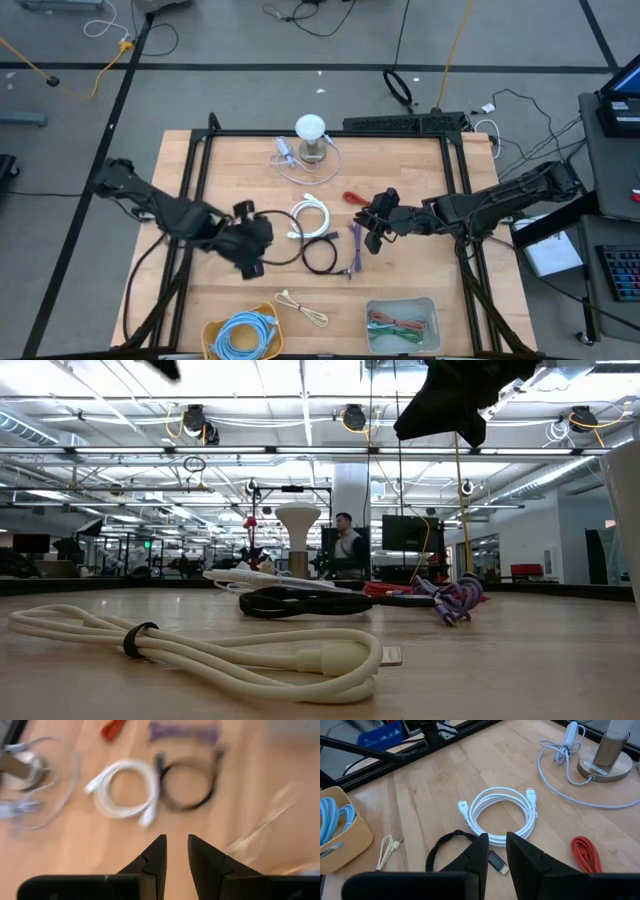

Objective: Pick & Place USB Port
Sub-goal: Put the white HDMI cable into the orange bin

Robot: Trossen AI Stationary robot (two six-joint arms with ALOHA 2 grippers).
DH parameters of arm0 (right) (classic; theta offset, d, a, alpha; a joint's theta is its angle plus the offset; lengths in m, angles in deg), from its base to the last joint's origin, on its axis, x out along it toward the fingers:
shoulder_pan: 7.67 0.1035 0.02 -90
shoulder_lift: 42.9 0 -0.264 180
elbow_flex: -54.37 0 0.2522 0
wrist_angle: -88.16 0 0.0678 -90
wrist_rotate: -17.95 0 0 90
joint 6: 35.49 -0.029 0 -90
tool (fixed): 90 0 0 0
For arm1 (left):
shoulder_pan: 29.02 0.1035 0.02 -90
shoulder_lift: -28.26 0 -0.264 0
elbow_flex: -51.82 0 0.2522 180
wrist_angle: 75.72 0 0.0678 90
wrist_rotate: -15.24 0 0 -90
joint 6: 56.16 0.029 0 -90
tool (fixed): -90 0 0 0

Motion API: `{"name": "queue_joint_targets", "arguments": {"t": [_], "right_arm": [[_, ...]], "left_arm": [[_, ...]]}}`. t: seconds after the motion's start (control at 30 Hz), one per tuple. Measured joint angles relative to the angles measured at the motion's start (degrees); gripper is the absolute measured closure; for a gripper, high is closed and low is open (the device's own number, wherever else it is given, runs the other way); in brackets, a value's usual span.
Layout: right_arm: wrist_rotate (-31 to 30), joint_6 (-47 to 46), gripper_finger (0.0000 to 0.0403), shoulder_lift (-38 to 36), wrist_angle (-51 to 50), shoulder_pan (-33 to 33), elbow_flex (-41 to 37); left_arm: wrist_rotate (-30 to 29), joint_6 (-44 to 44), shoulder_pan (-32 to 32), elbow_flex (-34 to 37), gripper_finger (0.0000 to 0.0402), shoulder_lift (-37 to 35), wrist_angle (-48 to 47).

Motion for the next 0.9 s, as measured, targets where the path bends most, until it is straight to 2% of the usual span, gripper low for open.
{"name": "queue_joint_targets", "arguments": {"t": [0.07,0.2,0.47,0.7,0.9], "right_arm": [[0.01,-0.2,0.0344,0.0,-0.07,-0.51,0.0],[0.01,-3.62,0.0344,0.0,-0.06,-1.9,0.0],[-0.16,-9.54,0.0344,0.0,3.11,-5.06,0.0],[-6.19,-11.0,0.0344,0.0,9.12,-5.32,0.0],[-6.37,-10.14,0.0344,0.04,9.11,-6.26,0.0]], "left_arm": [[0.46,5.12,2.61,1.48,0.0323,0.89,-2.19],[1.13,13.03,8.16,6.77,0.0323,2.31,0.53],[7.67,32.38,16.32,13.63,0.0323,4.7,18.85],[17.15,45.97,18.73,13.99,0.0323,9.24,22.49],[15.95,52.85,18.77,13.99,0.0323,13.88,23.76]]}}
